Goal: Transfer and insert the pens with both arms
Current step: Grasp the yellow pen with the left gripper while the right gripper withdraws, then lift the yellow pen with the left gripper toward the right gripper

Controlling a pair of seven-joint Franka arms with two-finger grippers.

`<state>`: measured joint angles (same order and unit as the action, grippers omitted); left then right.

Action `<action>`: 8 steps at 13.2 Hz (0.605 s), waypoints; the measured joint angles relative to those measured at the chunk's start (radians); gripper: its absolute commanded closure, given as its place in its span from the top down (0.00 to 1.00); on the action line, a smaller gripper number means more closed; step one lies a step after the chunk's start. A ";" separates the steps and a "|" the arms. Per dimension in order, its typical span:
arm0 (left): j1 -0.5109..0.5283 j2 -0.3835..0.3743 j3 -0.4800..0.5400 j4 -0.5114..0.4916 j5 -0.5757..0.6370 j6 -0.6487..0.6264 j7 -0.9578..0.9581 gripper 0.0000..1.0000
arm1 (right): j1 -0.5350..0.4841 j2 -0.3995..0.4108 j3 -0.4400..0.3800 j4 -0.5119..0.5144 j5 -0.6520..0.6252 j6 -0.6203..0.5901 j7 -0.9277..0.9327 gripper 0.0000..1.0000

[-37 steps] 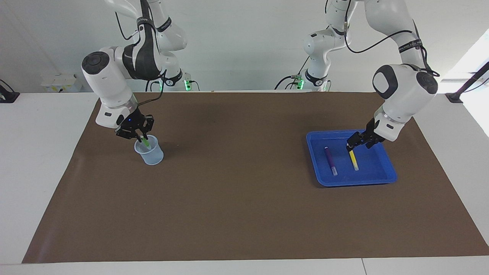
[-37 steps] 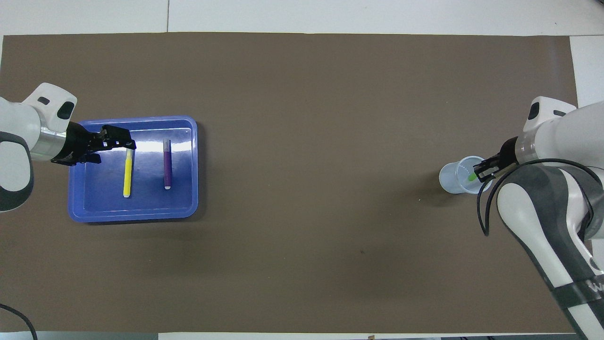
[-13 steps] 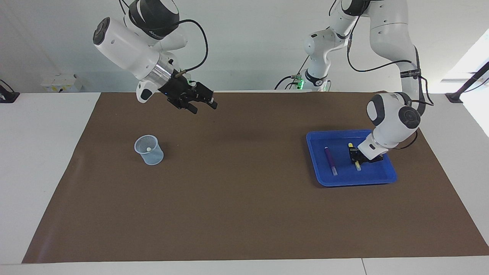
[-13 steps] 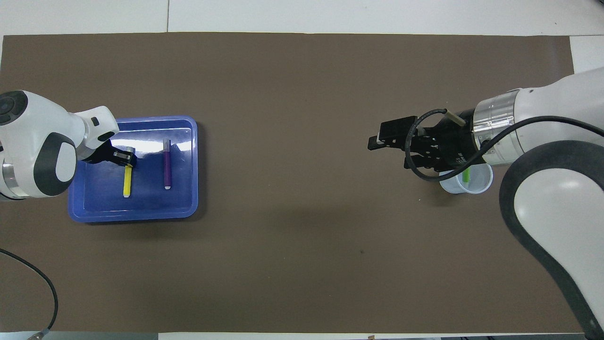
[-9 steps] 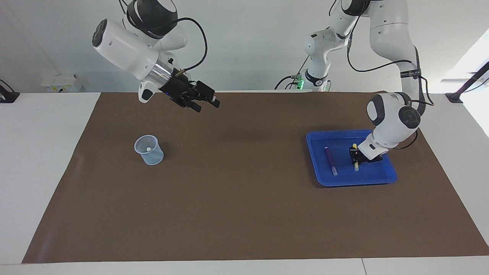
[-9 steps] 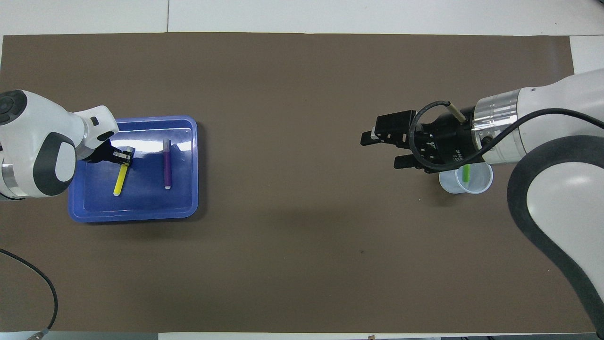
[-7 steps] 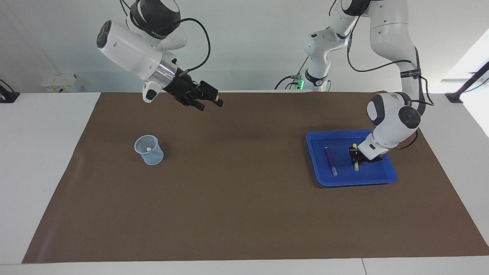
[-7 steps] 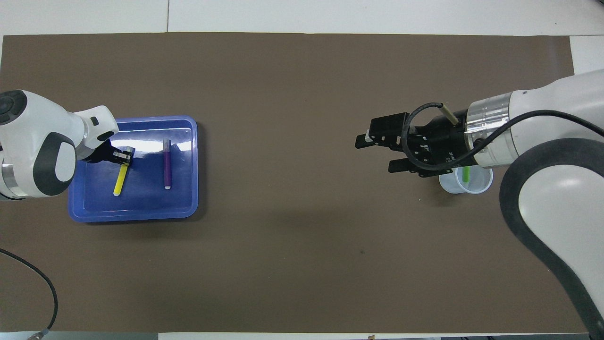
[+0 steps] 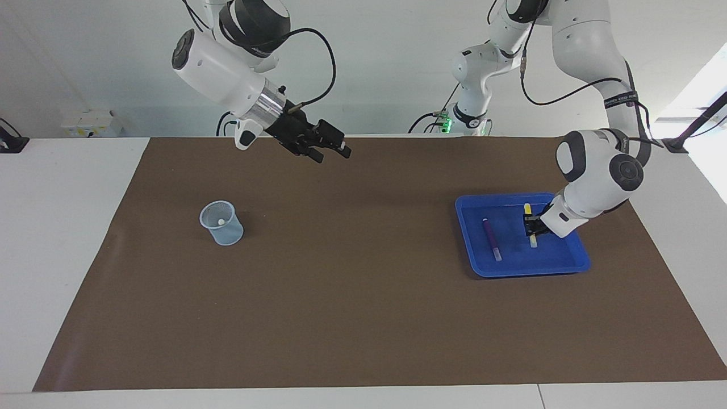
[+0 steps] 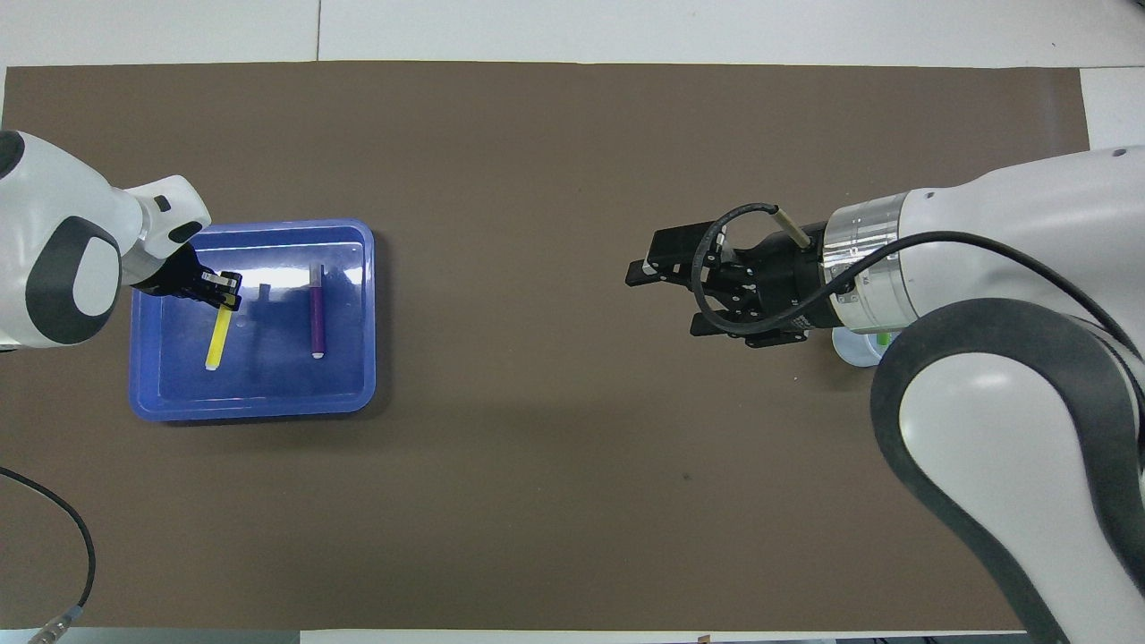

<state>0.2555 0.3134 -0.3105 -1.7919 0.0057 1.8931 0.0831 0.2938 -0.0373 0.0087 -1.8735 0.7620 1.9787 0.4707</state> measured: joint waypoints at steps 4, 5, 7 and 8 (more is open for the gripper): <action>-0.006 -0.020 -0.092 0.141 -0.151 -0.201 -0.425 0.00 | 0.000 -0.003 -0.001 -0.002 0.001 0.001 0.000 1.00; -0.006 -0.030 -0.119 0.155 -0.197 -0.213 -0.560 0.00 | 0.000 -0.003 -0.001 -0.002 0.001 0.001 0.000 1.00; -0.007 -0.054 -0.169 0.163 -0.299 -0.215 -0.836 0.00 | 0.000 -0.003 -0.001 -0.002 0.001 0.005 0.000 1.00; -0.007 -0.067 -0.185 0.163 -0.355 -0.213 -0.959 0.00 | 0.000 -0.003 -0.001 -0.002 0.001 0.005 0.000 1.00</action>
<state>0.2487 0.2467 -0.4955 -1.6286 -0.3494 1.6797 -0.8759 0.2938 -0.0408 0.0073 -1.8757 0.7634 1.9840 0.4709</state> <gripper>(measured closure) 0.833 0.000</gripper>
